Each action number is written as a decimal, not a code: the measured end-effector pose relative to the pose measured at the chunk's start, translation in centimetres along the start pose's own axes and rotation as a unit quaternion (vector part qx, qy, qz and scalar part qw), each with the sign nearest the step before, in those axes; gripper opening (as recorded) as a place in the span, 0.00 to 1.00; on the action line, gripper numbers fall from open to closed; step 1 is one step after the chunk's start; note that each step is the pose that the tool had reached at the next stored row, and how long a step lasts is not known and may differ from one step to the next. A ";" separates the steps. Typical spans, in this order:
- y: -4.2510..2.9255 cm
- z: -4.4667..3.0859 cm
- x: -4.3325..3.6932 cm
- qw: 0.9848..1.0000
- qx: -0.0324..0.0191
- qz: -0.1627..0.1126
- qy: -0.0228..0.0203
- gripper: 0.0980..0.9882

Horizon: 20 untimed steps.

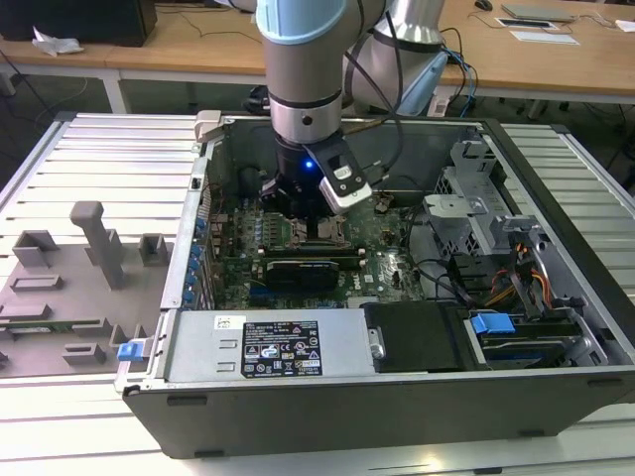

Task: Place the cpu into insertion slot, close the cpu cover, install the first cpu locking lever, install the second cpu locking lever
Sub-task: 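Install the second cpu locking lever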

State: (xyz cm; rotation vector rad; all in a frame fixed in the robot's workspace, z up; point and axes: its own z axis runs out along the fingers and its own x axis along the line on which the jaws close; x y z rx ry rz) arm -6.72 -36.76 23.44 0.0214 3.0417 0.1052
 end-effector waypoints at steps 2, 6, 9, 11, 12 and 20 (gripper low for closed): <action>-0.36 0.07 0.11 1.000 -0.006 0.001 0.000 0.01; -1.36 0.27 0.41 1.000 -0.021 0.002 0.000 0.01; -1.60 0.46 0.86 0.999 -0.032 0.003 0.000 0.01; -1.66 0.60 1.11 0.999 -0.036 0.004 0.000 0.01; -1.69 0.73 1.30 0.999 -0.039 0.004 0.000 0.01; -2.37 1.35 2.06 0.998 -0.066 0.006 0.001 0.01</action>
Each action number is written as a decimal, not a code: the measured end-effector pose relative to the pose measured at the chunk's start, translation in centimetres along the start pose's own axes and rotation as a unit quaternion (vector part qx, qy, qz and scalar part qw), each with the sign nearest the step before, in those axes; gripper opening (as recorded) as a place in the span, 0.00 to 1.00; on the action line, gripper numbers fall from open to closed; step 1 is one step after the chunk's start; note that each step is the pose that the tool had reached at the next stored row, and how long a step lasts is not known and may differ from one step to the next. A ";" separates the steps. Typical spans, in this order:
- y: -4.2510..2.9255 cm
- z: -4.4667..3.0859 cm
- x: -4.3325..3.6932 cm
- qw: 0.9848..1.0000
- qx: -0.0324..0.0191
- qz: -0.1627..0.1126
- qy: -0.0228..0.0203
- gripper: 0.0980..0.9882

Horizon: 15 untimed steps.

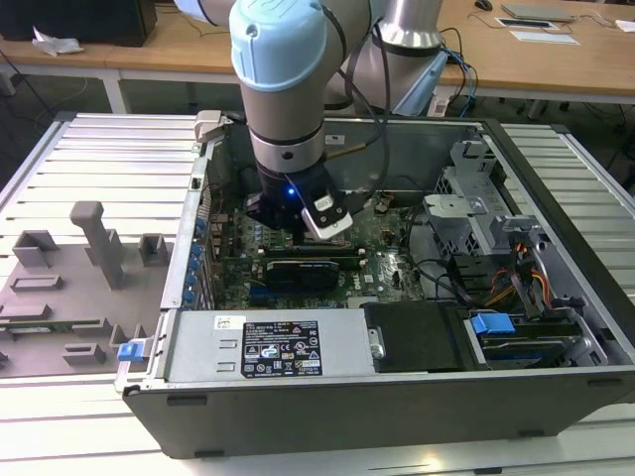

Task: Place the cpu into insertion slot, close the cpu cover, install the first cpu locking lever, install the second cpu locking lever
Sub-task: 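Install the second cpu locking lever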

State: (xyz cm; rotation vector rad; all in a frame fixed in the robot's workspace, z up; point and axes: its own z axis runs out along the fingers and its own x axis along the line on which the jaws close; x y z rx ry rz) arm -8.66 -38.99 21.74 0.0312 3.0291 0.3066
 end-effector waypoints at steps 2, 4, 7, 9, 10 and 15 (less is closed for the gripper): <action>-0.31 0.10 0.11 1.000 -0.005 0.000 0.000 0.01; -0.67 0.21 0.22 1.000 -0.008 0.001 0.000 0.01; -0.88 0.30 0.42 1.000 -0.017 0.002 0.000 0.01; -0.94 0.40 0.60 1.000 -0.023 0.002 0.000 0.01; -0.95 0.47 0.69 1.000 -0.026 0.003 0.000 0.01; -1.06 0.98 0.87 0.999 -0.034 0.003 0.000 0.01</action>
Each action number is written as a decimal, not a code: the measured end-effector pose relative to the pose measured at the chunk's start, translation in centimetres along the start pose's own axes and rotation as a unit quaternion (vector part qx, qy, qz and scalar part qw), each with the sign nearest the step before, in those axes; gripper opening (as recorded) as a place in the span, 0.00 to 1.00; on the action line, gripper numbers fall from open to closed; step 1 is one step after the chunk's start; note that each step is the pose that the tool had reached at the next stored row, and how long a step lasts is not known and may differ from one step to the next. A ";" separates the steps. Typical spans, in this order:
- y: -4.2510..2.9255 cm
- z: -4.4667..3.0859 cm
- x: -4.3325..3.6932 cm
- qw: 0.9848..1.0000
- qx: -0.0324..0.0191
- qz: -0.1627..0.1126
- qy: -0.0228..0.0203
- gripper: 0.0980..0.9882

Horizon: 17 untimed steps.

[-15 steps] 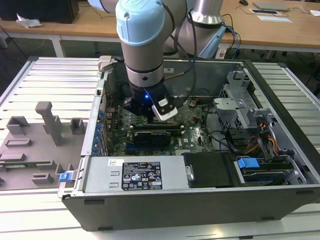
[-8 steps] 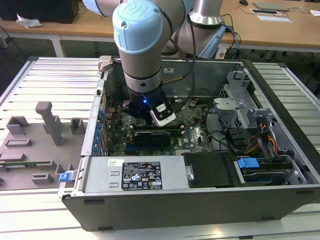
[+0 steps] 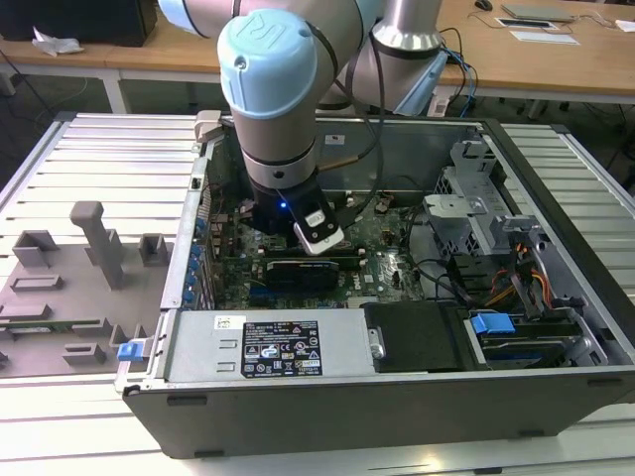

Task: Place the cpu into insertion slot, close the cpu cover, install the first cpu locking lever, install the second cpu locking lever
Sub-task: 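Install the second cpu locking lever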

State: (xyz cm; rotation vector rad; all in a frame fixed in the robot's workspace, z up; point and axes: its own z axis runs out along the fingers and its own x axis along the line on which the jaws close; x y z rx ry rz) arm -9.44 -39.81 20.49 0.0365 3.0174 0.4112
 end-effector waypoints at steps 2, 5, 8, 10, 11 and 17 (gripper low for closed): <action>-0.06 0.24 0.03 1.000 -0.002 0.000 0.000 0.01; -0.08 0.53 0.07 1.000 -0.004 0.000 0.000 0.01; -0.02 0.72 0.14 1.000 -0.005 0.000 0.000 0.01; 0.10 0.80 0.20 1.000 -0.005 0.000 0.000 0.01; 0.19 0.83 0.23 1.000 -0.005 0.000 0.000 0.01; 0.42 1.00 0.41 1.000 -0.005 0.000 0.000 0.01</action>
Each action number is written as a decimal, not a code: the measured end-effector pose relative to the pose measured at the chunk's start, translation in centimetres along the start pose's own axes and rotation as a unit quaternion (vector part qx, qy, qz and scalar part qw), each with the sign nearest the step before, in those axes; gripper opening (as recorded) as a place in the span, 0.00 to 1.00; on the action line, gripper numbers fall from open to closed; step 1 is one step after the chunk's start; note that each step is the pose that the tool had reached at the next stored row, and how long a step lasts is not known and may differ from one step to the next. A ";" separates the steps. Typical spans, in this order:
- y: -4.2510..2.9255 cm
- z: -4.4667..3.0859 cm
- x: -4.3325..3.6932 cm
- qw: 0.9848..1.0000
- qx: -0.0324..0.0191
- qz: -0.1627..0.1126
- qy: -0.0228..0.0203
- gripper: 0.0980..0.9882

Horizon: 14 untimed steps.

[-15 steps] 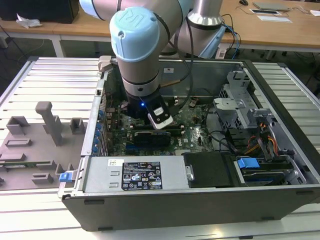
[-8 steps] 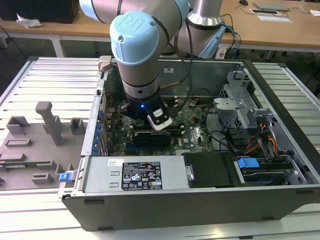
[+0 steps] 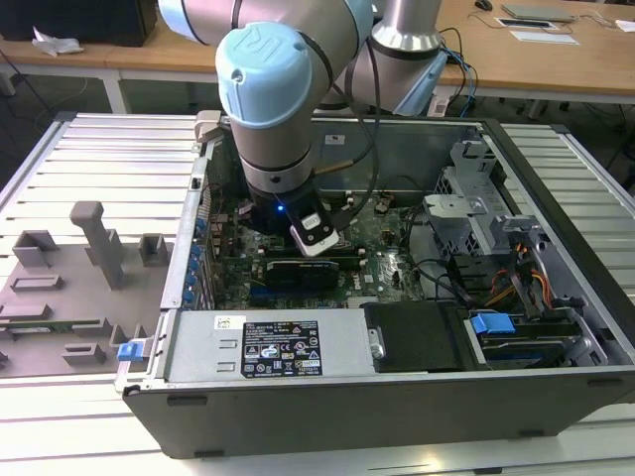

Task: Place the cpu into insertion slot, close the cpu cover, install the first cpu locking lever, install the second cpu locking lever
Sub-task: 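Install the second cpu locking lever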

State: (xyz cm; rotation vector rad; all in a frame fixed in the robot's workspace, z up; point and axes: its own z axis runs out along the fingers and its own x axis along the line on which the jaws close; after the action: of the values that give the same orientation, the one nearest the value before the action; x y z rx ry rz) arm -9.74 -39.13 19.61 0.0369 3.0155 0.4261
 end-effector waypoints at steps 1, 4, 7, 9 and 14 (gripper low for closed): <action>0.00 0.00 0.00 1.000 0.000 0.000 0.000 0.01; 0.07 -0.23 -0.02 1.000 0.001 0.000 0.000 0.01; 0.47 -1.60 -0.16 1.000 0.013 0.000 0.000 0.01; 0.52 -1.78 -0.21 1.000 0.026 0.001 0.000 0.01; 0.57 -1.71 -2.00 0.999 0.042 0.006 0.009 0.01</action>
State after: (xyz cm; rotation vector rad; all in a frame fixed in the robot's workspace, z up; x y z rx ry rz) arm -7.92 -39.12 21.58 0.0586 3.0508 0.3020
